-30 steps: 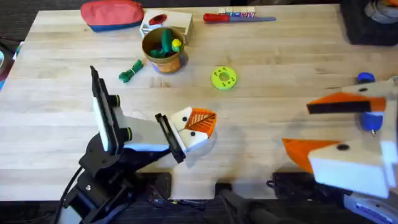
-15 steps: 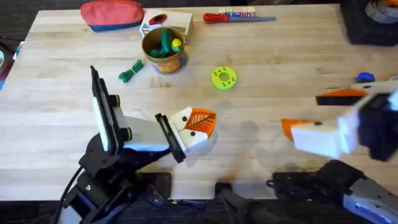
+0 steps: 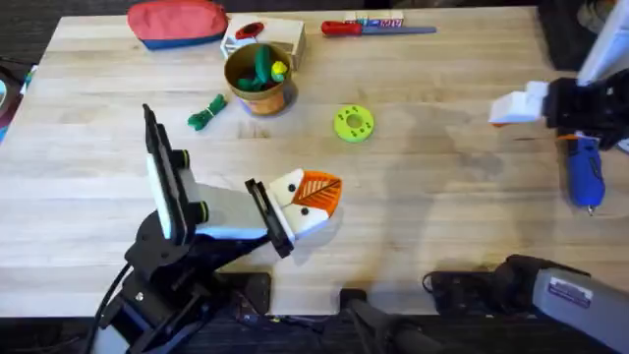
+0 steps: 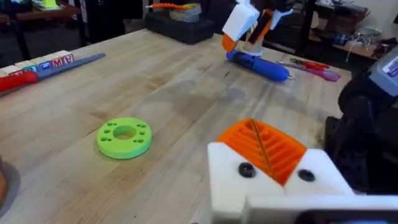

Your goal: Pick up the gripper from the table and insert it into the empty holder that is missing its gripper. Then pick up a screw, insert it into the mounting hole, and use the screwdriver to tighten it. Finally, clean up the table by picking up the vegetable and placing it into the bucket.

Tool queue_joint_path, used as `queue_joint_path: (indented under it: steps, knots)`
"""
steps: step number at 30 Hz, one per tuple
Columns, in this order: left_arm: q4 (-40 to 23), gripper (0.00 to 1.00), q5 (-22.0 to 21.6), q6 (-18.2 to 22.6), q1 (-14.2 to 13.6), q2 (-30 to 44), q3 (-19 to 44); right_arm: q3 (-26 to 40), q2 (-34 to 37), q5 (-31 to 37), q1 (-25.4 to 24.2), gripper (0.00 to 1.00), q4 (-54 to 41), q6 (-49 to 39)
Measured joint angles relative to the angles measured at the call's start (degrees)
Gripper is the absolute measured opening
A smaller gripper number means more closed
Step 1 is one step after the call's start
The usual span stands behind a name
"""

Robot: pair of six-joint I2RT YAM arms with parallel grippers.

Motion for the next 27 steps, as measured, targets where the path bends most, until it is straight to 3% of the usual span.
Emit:
queue_joint_path:
  steps: [6,14,18,27]
  knots:
    - [0.00,0.006,0.00,0.00,0.00,0.00,0.00,0.00,5.99,4.11,-14.28,0.991,6.96,-7.79]
    - [0.00,0.006,0.00,0.00,0.00,0.00,0.00,0.00,11.19,5.03,-25.84,0.991,10.48,-20.18]
    - [0.00,0.006,0.00,0.00,0.00,0.00,0.00,0.00,15.92,4.86,-28.15,0.991,12.81,-25.35]
    - [0.00,0.006,0.00,0.00,0.00,-0.01,0.00,-0.02,23.31,2.90,-28.41,0.992,23.03,-30.22]
